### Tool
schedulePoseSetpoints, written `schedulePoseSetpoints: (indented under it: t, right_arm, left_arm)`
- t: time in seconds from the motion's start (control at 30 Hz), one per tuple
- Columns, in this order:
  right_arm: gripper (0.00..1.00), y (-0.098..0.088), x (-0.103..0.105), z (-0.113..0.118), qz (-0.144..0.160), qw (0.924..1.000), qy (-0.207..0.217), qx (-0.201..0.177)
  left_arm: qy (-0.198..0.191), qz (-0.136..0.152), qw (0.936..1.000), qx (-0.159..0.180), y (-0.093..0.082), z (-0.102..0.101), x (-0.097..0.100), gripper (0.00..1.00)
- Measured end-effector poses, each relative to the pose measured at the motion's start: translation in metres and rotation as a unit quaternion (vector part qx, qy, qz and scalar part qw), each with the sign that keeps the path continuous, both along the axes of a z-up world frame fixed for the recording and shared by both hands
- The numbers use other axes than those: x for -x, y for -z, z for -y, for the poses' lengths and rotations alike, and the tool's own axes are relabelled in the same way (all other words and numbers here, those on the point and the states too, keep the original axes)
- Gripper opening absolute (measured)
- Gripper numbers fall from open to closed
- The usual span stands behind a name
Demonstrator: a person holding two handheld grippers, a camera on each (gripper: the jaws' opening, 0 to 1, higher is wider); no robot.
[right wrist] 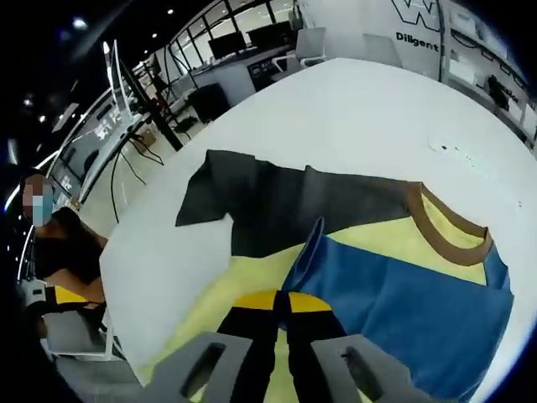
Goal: Fold the garment on the visible template until the final outline fits inside the template.
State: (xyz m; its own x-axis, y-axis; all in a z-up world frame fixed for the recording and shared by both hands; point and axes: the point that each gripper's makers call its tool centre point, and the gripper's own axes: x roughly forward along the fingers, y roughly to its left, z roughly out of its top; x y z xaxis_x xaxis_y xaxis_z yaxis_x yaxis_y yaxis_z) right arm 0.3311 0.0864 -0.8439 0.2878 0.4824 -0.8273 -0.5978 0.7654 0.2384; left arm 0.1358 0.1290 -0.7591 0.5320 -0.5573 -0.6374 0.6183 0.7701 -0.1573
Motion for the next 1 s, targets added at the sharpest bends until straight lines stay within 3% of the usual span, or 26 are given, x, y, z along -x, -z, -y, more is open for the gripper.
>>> schedulePoseSetpoints:
  t: [0.23, 0.43, 0.53, 0.6, 1.0]
  right_arm:
    - [0.0, 0.012, 0.002, -0.002, -0.024, 0.9997, -0.006, -0.006]
    - [0.0, 0.015, 0.004, -0.002, -0.026, 0.9994, -0.024, -0.006]
    - [0.06, 0.008, 0.003, -0.006, -0.016, 0.9991, -0.032, -0.021]
    - [0.13, -0.001, 0.006, -0.013, -0.022, 0.9977, -0.037, -0.053]
    - [0.31, -0.034, 0.011, 0.038, 0.031, 0.9974, -0.01, -0.064]
  left_arm:
    - [0.004, -0.006, 1.0, -0.007, 0.004, 0.002, 0.005, 0.99]
    - [-0.001, 0.0, 1.0, 0.003, 0.001, 0.003, 0.0, 0.99]
    - [-0.003, 0.001, 1.0, 0.003, 0.001, 0.004, -0.001, 0.99]
    - [-0.002, 0.003, 1.0, 0.002, 0.0, 0.005, -0.002, 0.99]
    - [-0.018, 0.011, 0.9998, 0.0, -0.007, -0.001, -0.008, 0.99]
